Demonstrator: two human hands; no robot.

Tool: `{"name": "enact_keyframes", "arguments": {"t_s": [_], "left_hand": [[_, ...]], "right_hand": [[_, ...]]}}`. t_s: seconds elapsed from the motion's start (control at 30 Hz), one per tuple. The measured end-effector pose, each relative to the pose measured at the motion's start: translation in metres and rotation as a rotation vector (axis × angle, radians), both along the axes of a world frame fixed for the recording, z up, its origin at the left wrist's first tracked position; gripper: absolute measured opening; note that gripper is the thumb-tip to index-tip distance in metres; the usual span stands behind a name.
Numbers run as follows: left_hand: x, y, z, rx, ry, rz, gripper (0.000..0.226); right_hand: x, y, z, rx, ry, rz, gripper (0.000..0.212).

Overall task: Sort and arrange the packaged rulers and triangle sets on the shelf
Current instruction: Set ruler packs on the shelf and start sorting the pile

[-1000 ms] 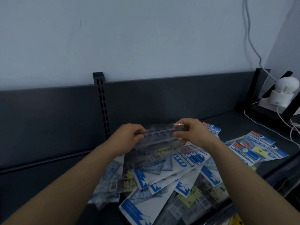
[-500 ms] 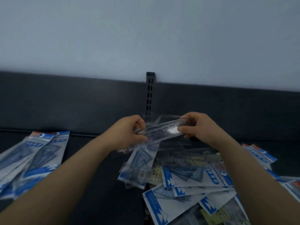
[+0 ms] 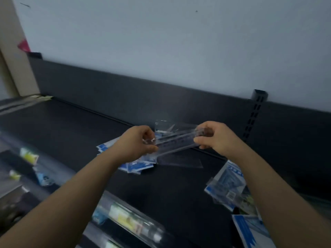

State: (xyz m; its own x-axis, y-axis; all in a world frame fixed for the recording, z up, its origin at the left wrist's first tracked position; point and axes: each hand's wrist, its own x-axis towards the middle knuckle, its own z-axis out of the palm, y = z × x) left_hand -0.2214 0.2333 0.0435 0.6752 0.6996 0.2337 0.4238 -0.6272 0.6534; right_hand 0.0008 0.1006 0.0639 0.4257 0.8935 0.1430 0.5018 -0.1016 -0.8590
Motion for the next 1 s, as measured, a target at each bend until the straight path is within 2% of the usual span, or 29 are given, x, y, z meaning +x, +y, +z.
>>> {"name": "enact_keyframes", "arguments": {"t_s": [0.33,0.53,0.7,0.83,1.0], "left_hand": [[-0.158,0.114,0.009,0.127,0.068,0.169,0.021],[-0.231,0.180,0.034,0.188,0.177,0.137,0.022],[-0.277,0.225,0.026,0.187,0.326,0.124,0.025],[-0.298,0.254,0.002,0.161,0.336,0.144,0.028],[-0.315,0.293,-0.017,0.150,0.286,0.205,0.023]], "right_hand": [[-0.145,0.147,0.000,0.004,0.129,0.150,0.020],[-0.212,0.216,-0.001,0.004,0.227,0.218,0.020],[-0.261,0.264,-0.031,-0.211,0.098,0.315,0.018],[-0.289,0.302,-0.056,-0.304,-0.028,0.377,0.005],[-0.309,0.343,-0.069,-0.368,-0.047,0.419,0.020]]}}
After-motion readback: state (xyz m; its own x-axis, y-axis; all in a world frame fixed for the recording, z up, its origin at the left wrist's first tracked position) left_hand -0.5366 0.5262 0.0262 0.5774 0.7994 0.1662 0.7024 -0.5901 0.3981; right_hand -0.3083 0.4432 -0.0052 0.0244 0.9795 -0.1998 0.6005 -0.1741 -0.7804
